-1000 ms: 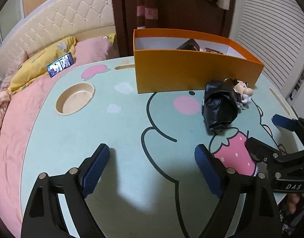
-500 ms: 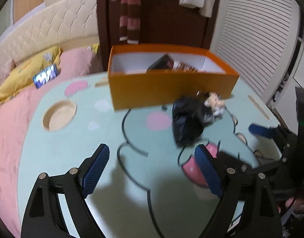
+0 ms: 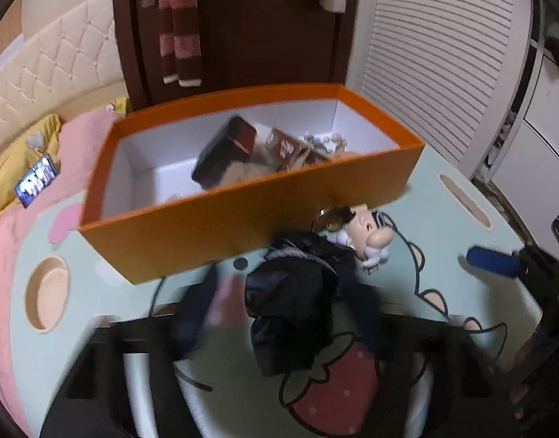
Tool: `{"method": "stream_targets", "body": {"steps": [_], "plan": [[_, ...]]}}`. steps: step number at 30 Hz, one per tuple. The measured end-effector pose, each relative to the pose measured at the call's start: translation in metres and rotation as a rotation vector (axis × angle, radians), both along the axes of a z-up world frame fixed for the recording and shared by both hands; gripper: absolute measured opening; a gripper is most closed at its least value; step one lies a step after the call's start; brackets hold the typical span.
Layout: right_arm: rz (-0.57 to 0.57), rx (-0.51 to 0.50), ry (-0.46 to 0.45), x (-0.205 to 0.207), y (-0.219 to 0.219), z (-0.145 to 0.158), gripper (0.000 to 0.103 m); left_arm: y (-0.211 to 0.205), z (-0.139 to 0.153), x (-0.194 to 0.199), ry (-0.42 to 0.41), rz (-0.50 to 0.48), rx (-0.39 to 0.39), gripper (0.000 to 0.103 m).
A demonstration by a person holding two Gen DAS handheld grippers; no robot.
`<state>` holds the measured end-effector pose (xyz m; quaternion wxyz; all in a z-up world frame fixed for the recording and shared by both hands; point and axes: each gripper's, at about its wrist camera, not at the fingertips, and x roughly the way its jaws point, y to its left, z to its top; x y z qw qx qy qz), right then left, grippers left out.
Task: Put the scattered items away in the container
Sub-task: 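Grasp the black cloth bag with the left tool while the right tool grasps the doll keychain, then carry the black bag and doll keychain into the orange box and release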
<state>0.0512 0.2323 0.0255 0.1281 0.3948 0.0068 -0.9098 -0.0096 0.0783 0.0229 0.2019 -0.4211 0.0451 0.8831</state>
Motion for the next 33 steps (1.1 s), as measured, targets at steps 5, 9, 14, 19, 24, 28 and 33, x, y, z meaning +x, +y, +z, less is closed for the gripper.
{"method": "stream_targets", "body": {"steps": [5, 9, 14, 19, 24, 28, 33], "plan": [[0.004, -0.069, -0.048, -0.017, 0.003, 0.004, 0.059, -0.020, 0.007, 0.023, 0.039, 0.022, 0.027, 0.034], [0.014, -0.070, -0.044, -0.036, -0.011, 0.010, 0.058, -0.049, 0.021, 0.051, 0.057, 0.073, 0.064, 0.034], [0.030, -0.054, -0.086, -0.065, -0.033, 0.007, 0.058, -0.077, 0.032, 0.076, 0.074, 0.127, 0.069, 0.034], [0.031, 0.003, -0.110, -0.079, -0.045, -0.004, 0.036, -0.087, 0.035, 0.078, 0.090, 0.159, 0.083, 0.034], [0.054, 0.001, -0.087, -0.062, -0.044, -0.003, 0.035, -0.088, 0.032, 0.076, 0.083, 0.163, 0.099, 0.034], [0.061, -0.018, -0.070, -0.049, -0.038, 0.002, 0.035, -0.085, 0.034, 0.077, 0.088, 0.148, 0.108, 0.034], [0.075, -0.042, -0.008, -0.038, -0.034, 0.023, 0.035, -0.080, 0.046, 0.073, 0.109, 0.129, 0.127, 0.034]]}}
